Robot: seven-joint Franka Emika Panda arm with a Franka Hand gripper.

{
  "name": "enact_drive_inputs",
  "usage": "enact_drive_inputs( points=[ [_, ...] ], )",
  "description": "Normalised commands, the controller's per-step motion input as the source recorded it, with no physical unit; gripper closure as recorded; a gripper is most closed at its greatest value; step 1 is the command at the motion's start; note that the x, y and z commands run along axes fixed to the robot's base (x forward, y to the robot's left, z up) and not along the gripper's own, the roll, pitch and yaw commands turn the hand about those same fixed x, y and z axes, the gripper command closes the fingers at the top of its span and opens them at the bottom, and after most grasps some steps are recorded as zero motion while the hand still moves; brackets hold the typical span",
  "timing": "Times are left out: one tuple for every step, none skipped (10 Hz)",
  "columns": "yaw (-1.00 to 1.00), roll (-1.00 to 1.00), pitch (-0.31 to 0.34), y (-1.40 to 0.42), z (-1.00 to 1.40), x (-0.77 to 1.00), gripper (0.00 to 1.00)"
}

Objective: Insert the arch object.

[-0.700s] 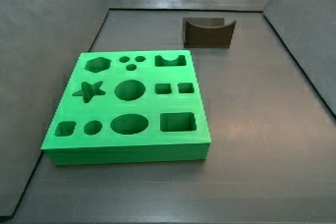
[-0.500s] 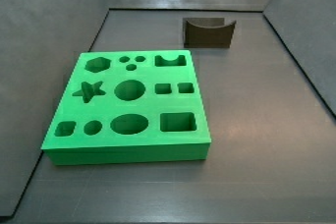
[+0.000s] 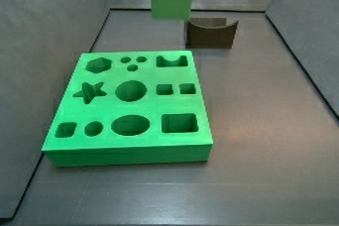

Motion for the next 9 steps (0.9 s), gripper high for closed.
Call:
enact_drive_inputs(
  points=[
    [0.08, 0.2, -0.05, 0.0, -0.92, 0.0, 1.0],
    [0.11, 0.22, -0.066, 0.0, -0.84, 0.02, 1.0],
    [0.3, 0.16, -0.09, 0.0, -0.87, 0.14, 1.0],
    [0.32, 0.15, -0.077, 0.0, -0.89, 0.19, 1.0],
    [0.26, 0.0, -0.047, 0.13, -1.0, 0.08, 1.0],
    [0.16, -0.14, -0.024, 0.07, -0.9, 0.03, 1.0],
    [0.0, -0.21, 0.0, 0.11, -0.74, 0.12, 1.0],
    [0.0, -0.18, 0.0, 0.1, -0.55, 0.12, 1.0],
    [0.0, -0.13, 0.0, 0.07, -0.49, 0.1, 1.0]
  ],
)
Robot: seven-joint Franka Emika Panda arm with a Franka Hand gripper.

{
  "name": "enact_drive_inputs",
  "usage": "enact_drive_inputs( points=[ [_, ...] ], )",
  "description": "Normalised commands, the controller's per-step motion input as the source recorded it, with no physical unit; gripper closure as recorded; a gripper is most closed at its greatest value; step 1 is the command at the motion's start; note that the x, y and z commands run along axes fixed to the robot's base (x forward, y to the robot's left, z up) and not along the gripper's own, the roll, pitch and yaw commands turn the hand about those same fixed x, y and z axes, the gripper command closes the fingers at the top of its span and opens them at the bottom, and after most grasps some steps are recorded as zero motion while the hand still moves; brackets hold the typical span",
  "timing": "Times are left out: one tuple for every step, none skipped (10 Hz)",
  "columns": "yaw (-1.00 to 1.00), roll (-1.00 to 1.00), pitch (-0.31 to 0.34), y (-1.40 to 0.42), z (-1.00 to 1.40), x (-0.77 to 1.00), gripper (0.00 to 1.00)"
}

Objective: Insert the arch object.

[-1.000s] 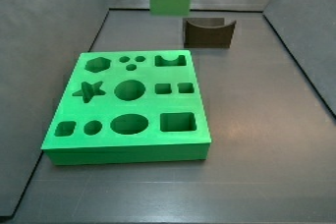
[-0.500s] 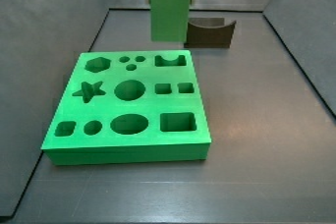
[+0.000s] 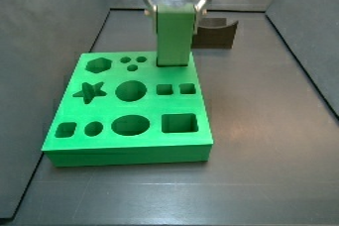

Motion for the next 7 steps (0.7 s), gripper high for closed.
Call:
enact_drive_inputs(
  points=[
    [0.0, -0.04, 0.0, 0.12, -0.46, 0.11, 1.0],
    [0.0, 0.0, 0.0, 0.14, -0.41, 0.02, 1.0],
    [0.03, 0.07, -0.03, 0.21, -0.46, -0.09, 1.0],
    [0.05, 0.18, -0.066, 0.19, -0.46, -0.2, 1.0],
    [0.04, 0.2, -0.081, 0.17, -0.49, -0.22, 1.0],
    [0.03, 0.16, -0.07, 0.16, -0.56, -0.14, 1.0],
    [0.0, 0.13, -0.019, 0.08, -0.72, 0.0, 1.0]
  ],
)
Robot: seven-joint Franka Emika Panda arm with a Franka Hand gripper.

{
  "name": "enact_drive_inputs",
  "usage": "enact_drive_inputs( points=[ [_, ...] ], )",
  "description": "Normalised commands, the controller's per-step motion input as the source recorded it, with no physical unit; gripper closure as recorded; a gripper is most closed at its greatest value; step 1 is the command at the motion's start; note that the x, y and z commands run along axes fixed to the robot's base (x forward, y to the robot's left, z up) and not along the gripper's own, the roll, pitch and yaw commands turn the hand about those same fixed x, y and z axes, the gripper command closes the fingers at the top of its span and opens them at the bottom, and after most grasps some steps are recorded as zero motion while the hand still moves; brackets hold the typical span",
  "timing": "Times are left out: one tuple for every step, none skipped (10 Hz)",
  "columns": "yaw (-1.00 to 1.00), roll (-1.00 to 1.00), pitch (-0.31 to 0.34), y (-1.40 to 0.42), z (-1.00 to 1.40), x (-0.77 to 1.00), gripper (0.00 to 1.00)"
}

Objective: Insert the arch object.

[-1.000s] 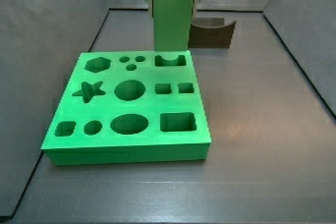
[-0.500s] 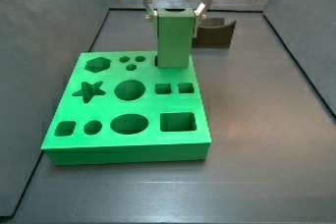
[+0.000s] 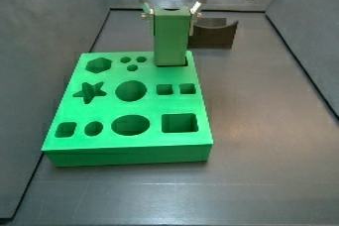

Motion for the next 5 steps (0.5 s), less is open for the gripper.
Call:
enact_drive_inputs(
  points=[
    [0.0, 0.01, -0.021, 0.0, -0.93, 0.23, 1.0],
    [-0.04, -0.02, -0.039, -0.09, -0.91, 0.23, 1.0],
    [-0.15, -0.1, -0.037, -0.17, -0.79, 0.08, 1.0],
    [-0.19, -0.21, -0.013, -0.17, -0.68, 0.0, 1.0],
    [-0.15, -0.17, -0.013, -0.07, -0.78, 0.0, 1.0]
  ],
)
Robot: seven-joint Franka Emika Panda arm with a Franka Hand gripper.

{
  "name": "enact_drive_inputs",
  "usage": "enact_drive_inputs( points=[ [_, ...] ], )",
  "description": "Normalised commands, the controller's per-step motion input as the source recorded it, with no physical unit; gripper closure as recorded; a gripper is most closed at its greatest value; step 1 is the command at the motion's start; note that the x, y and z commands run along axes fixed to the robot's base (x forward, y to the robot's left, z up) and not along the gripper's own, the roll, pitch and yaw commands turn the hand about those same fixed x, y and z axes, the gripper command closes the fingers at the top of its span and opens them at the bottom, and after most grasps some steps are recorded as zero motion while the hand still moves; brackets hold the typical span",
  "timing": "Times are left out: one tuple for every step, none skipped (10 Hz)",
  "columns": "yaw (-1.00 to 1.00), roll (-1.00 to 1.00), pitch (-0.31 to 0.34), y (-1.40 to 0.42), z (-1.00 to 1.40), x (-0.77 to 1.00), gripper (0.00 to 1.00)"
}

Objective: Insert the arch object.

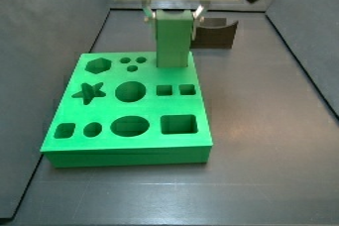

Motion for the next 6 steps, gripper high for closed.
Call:
enact_drive_inputs(
  points=[
    [-0.15, -0.1, -0.036, 0.0, -0.94, 0.0, 1.0],
    [-0.13, -0.03, -0.06, 0.0, -1.0, 0.0, 1.0],
    [0.0, 0.0, -0.083, 0.0, -1.0, 0.01, 1.0],
    [0.0, 0.0, -0.09, -0.02, -1.0, 0.07, 1.0],
    [0.0, -0.2, 0.0, 0.14, -0.21, 0.09, 1.0],
    [0.0, -0.1, 0.001, 0.11, 0.0, 0.02, 1.0]
  ],
)
